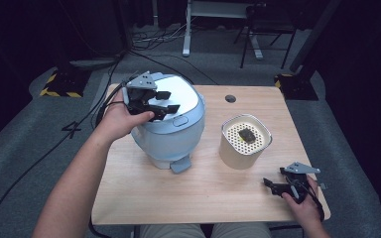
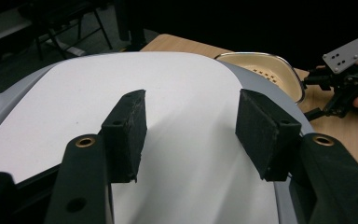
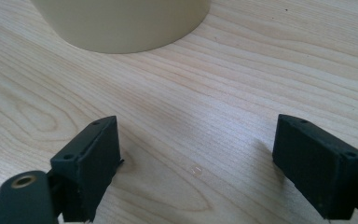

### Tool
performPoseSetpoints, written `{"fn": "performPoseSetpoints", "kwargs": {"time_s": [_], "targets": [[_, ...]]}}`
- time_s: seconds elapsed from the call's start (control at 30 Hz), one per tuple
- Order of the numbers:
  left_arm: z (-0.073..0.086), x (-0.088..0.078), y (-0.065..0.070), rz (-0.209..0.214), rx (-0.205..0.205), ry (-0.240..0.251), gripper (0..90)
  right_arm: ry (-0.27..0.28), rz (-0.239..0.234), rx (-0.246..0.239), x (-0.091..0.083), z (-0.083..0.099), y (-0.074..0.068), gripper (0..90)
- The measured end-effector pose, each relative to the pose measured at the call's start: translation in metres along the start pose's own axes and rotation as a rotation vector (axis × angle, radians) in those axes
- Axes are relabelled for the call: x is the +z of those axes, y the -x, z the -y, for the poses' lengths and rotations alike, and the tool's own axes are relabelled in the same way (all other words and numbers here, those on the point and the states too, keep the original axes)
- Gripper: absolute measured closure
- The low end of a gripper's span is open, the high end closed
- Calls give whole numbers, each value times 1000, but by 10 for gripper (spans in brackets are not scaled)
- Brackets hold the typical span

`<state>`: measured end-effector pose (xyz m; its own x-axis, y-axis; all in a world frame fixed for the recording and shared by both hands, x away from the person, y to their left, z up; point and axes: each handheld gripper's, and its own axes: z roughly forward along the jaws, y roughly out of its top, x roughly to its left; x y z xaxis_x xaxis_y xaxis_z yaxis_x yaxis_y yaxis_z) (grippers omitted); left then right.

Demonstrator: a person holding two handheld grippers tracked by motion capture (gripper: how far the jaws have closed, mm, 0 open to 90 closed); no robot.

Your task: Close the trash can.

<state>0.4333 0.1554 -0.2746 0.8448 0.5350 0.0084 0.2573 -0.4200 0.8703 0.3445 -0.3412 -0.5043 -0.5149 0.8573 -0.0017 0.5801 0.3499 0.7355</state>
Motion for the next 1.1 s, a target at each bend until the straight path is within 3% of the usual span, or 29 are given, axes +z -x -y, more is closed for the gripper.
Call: {"fn": "performPoseSetpoints", "kwargs": {"time_s": [0.17, 0.2, 0.37, 0.43, 0.5, 0.6, 0.83, 1.1], "targets": [[-3, 0, 4, -31, -4, -25, 442, 0, 0, 0, 0, 0, 0, 150], [-3, 2, 6, -51, 19, -42, 456, 0, 0, 0, 0, 0, 0, 150], [-2, 3, 6, -65, -2, -28, 443, 0, -1, -1, 0, 0, 0, 150], [-2, 3, 6, -67, 0, -34, 392, 0, -1, -1, 0, 0, 0, 150], [-3, 1, 8, -61, 9, -47, 279, 0, -1, -1, 0, 0, 0, 150], [-3, -2, 15, -6, 14, 24, 246, 0, -1, -1, 0, 0, 0, 150], [-2, -18, 43, 62, 47, 68, 242, 0, -4, -4, 0, 0, 0, 150], [13, -34, 65, 67, 41, 72, 232, 0, -9, -8, 1, -1, 0, 150]]}}
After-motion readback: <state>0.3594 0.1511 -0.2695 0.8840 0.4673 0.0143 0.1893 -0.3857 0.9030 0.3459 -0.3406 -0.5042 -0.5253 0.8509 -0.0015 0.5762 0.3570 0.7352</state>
